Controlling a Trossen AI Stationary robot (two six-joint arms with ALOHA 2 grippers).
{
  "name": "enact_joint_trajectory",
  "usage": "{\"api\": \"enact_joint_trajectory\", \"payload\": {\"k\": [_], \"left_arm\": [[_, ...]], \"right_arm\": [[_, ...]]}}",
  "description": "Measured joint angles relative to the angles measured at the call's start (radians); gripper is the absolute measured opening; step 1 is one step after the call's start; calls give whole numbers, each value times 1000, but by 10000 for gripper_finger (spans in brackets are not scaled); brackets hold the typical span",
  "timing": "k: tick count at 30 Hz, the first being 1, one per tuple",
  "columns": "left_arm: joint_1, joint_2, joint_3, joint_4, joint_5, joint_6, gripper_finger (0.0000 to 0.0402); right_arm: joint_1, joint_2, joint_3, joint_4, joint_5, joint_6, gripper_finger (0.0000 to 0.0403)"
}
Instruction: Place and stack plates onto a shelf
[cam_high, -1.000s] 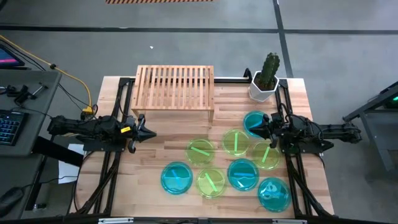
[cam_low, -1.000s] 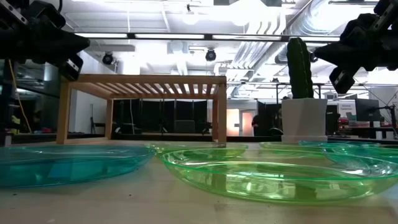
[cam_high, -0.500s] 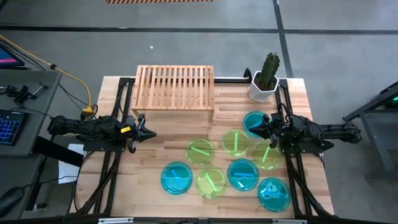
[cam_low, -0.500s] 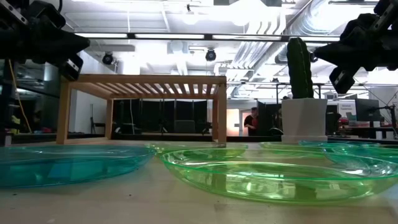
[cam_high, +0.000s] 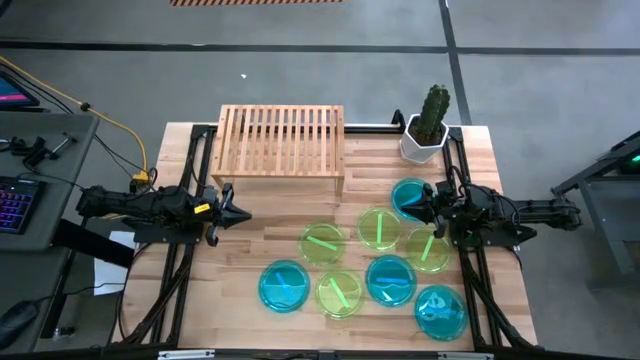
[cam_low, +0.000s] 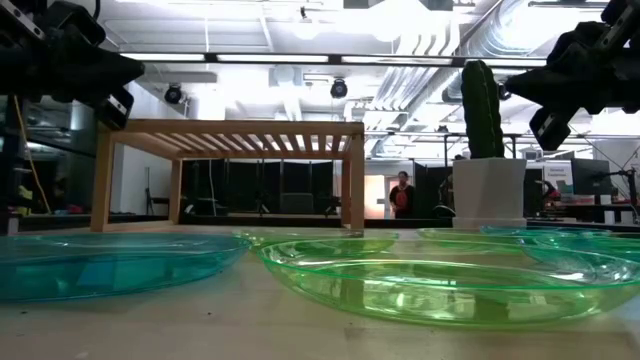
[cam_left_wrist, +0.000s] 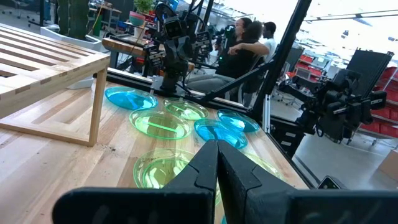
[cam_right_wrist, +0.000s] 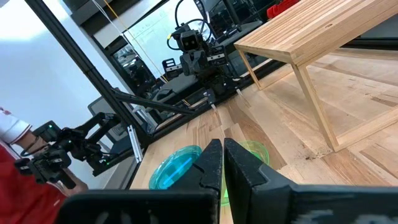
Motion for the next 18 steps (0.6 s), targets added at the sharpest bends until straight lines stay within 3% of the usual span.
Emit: {"api": "enact_joint_trajectory", "payload": {"k": [18], "left_arm": [[0,0,0,0,0,0,1]], "right_arm": [[0,0,0,0,5,-44,0]]}}
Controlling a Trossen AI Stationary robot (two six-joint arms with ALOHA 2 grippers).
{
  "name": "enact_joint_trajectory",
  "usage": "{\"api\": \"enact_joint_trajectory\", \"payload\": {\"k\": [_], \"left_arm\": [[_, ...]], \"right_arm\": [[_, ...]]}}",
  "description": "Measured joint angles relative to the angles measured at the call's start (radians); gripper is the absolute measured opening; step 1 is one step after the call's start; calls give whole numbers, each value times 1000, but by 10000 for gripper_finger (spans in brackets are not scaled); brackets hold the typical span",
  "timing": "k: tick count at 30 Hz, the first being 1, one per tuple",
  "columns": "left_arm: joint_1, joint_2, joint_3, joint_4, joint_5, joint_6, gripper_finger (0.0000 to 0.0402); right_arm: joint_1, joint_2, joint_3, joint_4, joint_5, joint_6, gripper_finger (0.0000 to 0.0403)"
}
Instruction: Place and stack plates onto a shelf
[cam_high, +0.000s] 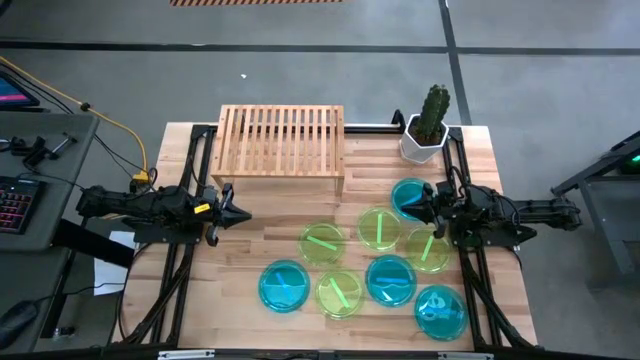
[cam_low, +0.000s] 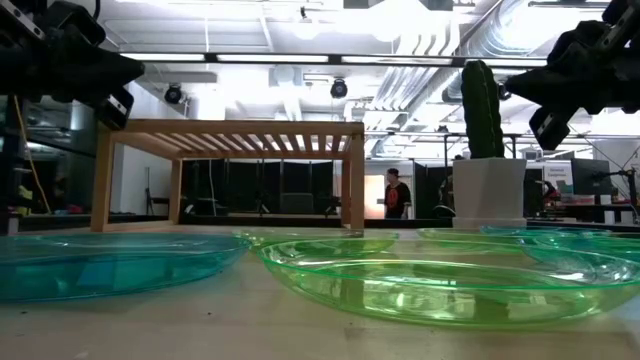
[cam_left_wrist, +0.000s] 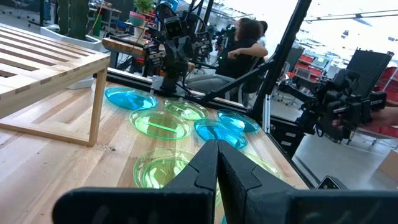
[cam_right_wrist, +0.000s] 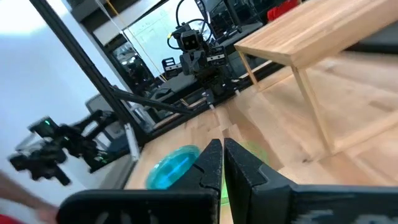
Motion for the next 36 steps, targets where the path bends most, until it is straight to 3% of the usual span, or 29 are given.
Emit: {"api": "enact_joint_trajectory", "payload": {"k": [4,7,13,15,18,22,25,29,32,36], "left_arm": [[0,0,0,0,0,0,1],[0,0,0,0,0,0,1],[0,0,0,0,0,0,1],[0,0,0,0,0,0,1],[0,0,0,0,0,0,1],[0,0,0,0,0,0,1],[0,0,0,0,0,0,1],[0,0,0,0,0,0,1],[0,0,0,0,0,0,1],[0,0,0,0,0,0,1]], "right_arm": [[-1,0,0,22,65,-24,0],[-2,0,0,102,103,223,0],[-2,4,0,198,463,467,0],[-2,22,0,272,519,546,0],[-1,81,23,401,473,518,1],[-2,240,173,376,478,412,17],[-2,404,312,196,485,377,44],[-25,640,491,-154,454,470,89],[-55,801,575,-367,347,529,114],[-92,956,644,-590,49,554,127]]}}
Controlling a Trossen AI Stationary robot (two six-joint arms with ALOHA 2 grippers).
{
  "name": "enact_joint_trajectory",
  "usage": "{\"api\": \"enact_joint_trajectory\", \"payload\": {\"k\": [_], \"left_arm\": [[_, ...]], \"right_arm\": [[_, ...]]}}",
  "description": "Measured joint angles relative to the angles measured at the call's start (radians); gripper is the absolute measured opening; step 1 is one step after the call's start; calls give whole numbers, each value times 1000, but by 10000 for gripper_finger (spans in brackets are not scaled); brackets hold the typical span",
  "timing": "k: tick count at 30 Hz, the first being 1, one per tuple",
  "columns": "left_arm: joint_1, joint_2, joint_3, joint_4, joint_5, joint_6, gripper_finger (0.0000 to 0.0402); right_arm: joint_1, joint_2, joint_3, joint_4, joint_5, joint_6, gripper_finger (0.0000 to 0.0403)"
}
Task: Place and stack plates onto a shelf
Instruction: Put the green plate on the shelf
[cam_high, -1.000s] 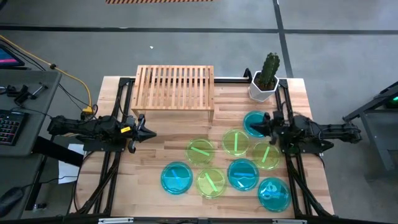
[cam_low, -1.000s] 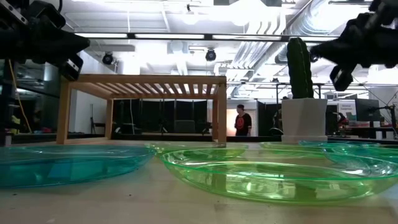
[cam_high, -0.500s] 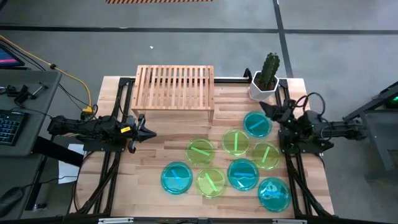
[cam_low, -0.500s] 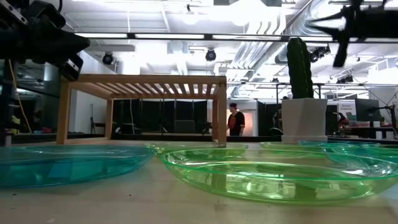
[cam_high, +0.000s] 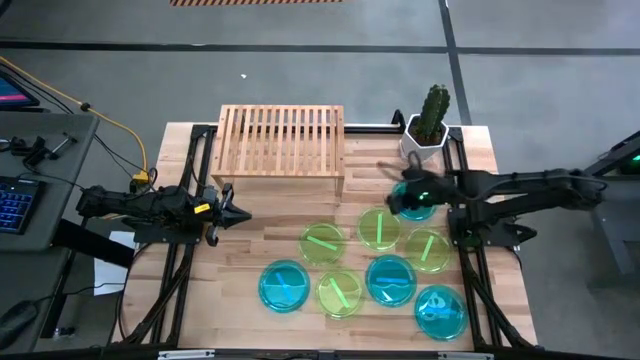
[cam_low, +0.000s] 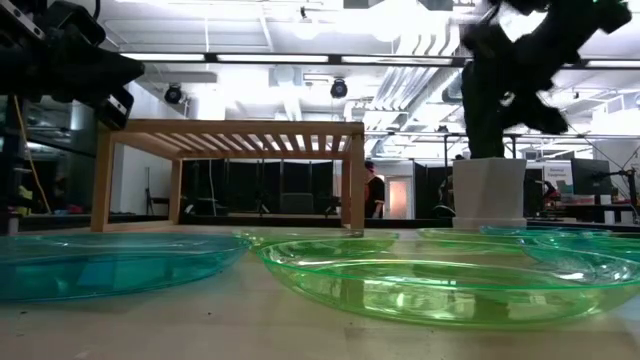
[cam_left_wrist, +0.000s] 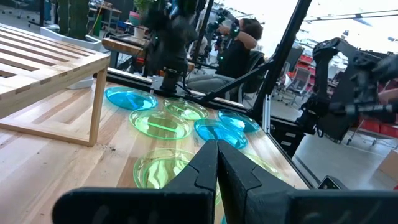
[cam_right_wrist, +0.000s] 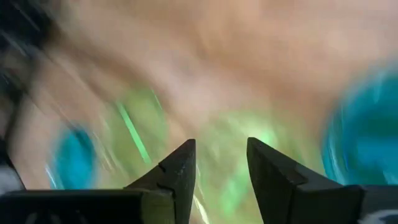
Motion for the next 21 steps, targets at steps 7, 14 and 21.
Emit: {"api": "enact_joint_trajectory", "payload": {"k": [7,14,21], "left_arm": [[0,0,0,0,0,0,1],[0,0,0,0,0,0,1],[0,0,0,0,0,0,1]], "right_arm": [[47,93,1,-249,-173,185,129],[85,113,2,-278,-46,356,129],[41,237,-29,-231,-56,287,129]]}}
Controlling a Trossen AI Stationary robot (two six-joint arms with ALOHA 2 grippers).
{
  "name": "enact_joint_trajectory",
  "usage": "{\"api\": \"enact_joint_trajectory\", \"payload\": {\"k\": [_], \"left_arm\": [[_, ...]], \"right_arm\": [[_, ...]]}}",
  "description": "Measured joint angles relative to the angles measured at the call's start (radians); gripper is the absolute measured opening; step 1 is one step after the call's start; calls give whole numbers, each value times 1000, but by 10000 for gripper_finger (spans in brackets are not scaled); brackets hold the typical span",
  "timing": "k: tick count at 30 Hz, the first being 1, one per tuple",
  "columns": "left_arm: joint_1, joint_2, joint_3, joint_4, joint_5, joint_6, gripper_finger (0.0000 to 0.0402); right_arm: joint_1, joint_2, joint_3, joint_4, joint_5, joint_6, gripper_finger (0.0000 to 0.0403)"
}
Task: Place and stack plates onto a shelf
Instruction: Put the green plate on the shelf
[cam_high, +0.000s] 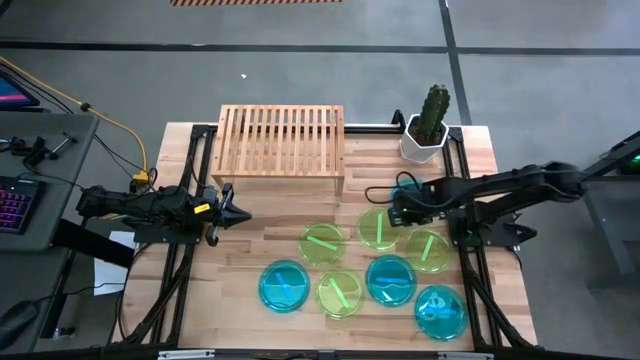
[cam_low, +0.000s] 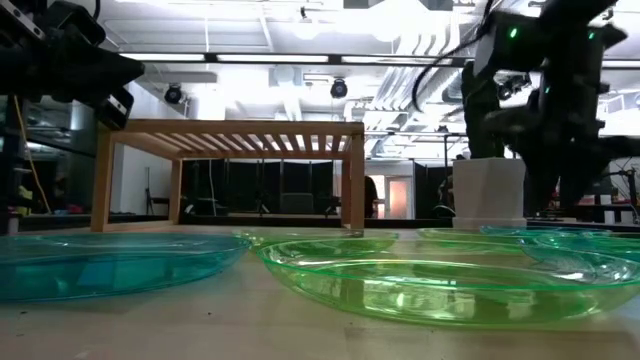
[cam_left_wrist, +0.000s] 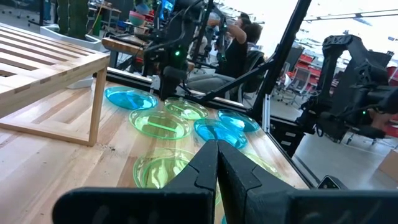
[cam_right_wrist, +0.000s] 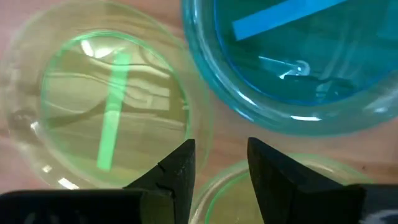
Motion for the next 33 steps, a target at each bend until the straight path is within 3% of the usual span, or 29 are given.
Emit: {"api": "enact_joint_trajectory", "payload": {"k": [19,23,29,33], "left_arm": [[0,0,0,0,0,0,1],[0,0,0,0,0,0,1],[0,0,0,0,0,0,1],[0,0,0,0,0,0,1]], "right_arm": [[-32,173,-36,176,-33,-69,125],[-32,190,-34,176,-33,-96,100],[-32,170,-36,164,-9,-97,16],[-32,142,-38,173,5,-101,10]]}}
